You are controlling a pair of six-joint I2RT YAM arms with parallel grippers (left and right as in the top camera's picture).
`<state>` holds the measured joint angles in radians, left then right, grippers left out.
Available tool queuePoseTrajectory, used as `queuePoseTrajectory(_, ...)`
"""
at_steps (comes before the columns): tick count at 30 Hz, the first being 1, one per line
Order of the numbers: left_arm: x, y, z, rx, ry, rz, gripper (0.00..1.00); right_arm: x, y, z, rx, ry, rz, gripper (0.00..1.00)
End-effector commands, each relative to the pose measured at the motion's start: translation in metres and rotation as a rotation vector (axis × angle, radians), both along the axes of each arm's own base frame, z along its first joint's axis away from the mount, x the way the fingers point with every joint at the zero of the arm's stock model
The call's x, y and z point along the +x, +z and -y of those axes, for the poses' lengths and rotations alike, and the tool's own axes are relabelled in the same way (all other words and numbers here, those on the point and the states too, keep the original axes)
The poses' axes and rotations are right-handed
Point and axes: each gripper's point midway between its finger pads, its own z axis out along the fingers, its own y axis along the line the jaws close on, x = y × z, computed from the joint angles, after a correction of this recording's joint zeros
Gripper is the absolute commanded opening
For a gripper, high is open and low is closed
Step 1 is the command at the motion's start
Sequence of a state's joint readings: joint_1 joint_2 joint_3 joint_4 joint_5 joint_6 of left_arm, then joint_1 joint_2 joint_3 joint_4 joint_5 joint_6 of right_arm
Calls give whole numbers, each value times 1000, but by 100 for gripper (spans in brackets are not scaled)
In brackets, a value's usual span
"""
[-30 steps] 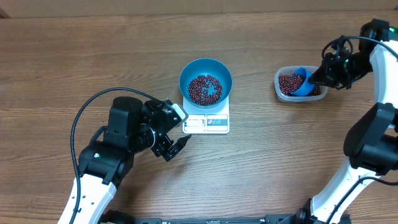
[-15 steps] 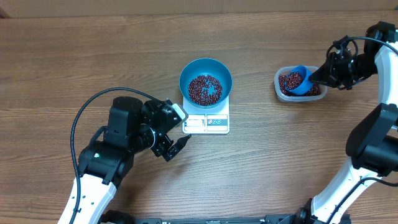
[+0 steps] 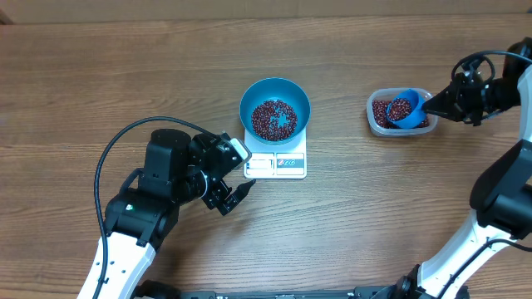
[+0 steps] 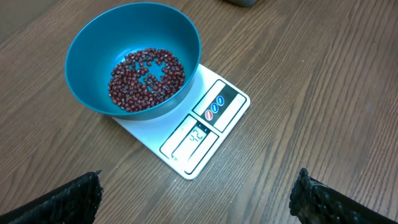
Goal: Scoop item into bowl and weigh 150g on scale
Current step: 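Drag the scoop through the beans toward the right to fill it, then lift the filled scoop with the right gripper over the teal bowl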
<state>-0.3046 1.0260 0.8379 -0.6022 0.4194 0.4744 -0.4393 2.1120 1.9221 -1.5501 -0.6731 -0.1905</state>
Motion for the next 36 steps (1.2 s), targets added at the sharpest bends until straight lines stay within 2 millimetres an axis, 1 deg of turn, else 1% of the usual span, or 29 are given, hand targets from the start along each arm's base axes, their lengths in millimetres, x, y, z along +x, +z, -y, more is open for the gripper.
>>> queuePoseTrajectory(1, -1, -2, 0, -12, -1, -11, 100, 2, 13, -4, 72, 9, 66, 4)
queuePoseTrajectory(25, -1, -2, 0, -12, -1, -12, 99, 8, 28, -13, 166, 12, 137, 4)
queuePoseTrajectory(36, -1, -2, 0, -12, -1, -12, 100, 10, 46, -26, 267, 38, 218, 4)
